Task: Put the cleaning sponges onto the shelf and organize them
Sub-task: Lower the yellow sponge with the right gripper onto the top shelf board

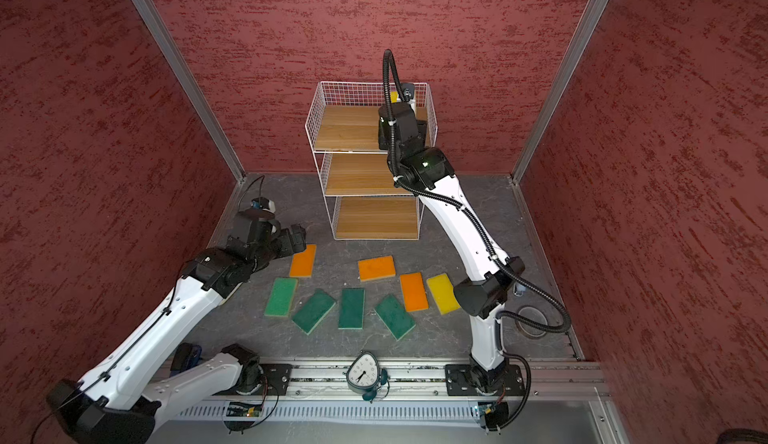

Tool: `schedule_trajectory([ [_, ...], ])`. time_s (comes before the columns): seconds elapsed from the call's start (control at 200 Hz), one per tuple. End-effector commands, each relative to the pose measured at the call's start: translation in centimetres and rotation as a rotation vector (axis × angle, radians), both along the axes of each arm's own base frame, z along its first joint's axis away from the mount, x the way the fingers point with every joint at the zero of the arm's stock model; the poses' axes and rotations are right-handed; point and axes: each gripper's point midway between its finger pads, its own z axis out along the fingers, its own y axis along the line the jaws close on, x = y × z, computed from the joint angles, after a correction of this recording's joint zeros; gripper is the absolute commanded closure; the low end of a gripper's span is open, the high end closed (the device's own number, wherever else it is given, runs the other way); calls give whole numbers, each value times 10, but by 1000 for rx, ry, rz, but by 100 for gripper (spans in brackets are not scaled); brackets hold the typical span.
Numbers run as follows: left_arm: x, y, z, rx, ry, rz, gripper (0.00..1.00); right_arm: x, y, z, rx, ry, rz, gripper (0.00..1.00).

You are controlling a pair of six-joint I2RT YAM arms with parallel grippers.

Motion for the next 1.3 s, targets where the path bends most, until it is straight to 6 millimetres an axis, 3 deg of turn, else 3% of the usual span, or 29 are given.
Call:
schedule_trajectory([
  [0.0,1,1,-1,-18,-2,6,1,-2,-1,-3,-33,21,-9,25],
  [0.09,1,-2,-2,-33,1,-5,1,-3,-3,-1,-45,15,-14,20],
  [0.641,-8,6,-1,-37,0,21,1,-12,-2,11,-32,-2,25,17],
  [0.957,-9,7,-1,-41,2,30,1,-6,-6,1,-64,18,-14,8],
  [1.293,-6,9,-6,-41,18,36,0,1,-3,-5,-79,19,-22,6],
])
